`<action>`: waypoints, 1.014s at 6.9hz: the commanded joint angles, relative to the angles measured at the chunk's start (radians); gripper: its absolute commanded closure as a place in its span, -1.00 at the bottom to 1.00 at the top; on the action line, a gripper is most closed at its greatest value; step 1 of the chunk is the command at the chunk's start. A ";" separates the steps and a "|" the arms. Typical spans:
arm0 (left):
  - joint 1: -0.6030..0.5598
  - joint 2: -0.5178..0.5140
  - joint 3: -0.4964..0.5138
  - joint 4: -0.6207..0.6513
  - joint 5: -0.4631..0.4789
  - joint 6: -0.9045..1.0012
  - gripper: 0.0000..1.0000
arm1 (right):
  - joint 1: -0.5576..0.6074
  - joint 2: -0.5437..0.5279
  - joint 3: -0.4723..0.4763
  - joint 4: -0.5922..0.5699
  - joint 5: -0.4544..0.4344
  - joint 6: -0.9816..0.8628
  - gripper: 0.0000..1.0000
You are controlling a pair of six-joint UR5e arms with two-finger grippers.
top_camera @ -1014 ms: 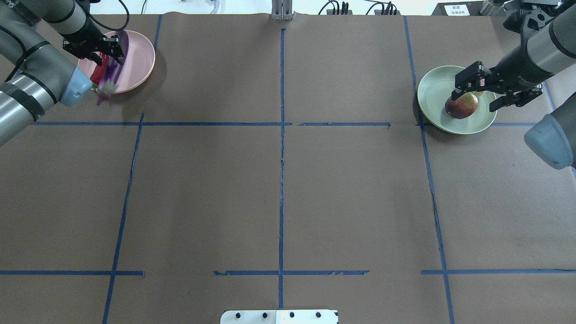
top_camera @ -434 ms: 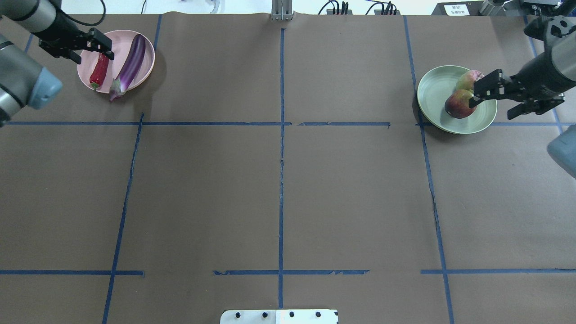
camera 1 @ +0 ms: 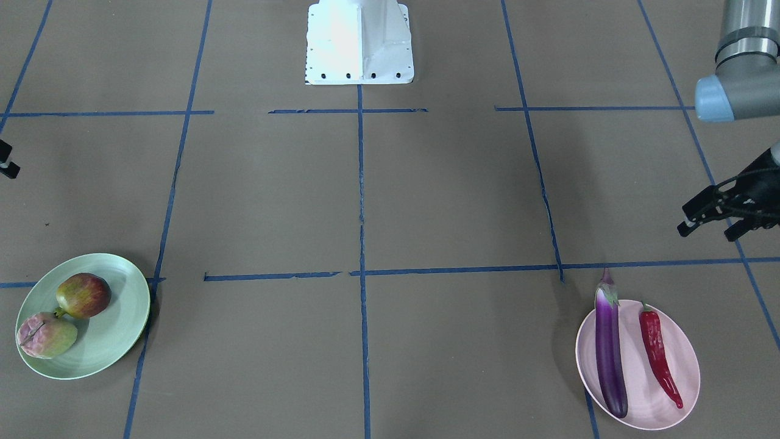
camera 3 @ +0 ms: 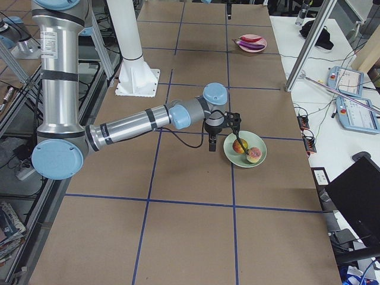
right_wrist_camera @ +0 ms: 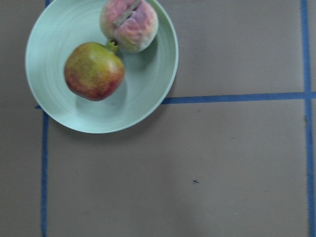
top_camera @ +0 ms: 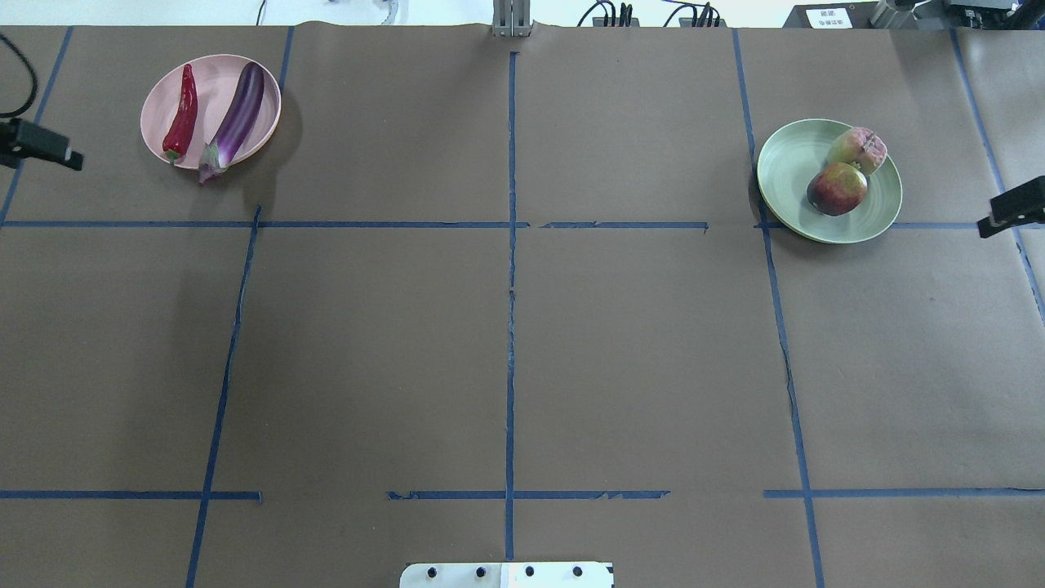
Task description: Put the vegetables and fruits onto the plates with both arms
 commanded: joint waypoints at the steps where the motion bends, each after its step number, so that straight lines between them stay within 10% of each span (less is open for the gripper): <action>1: -0.170 0.178 -0.061 0.048 -0.008 0.359 -1.00 | 0.142 -0.042 -0.091 0.000 0.001 -0.270 -1.00; 5: -0.309 0.214 -0.329 0.720 -0.011 0.649 -1.00 | 0.198 -0.082 -0.104 0.003 0.000 -0.364 -1.00; 7: -0.307 0.255 -0.363 0.749 -0.012 0.642 -1.00 | 0.196 -0.085 -0.096 0.006 0.000 -0.349 -1.00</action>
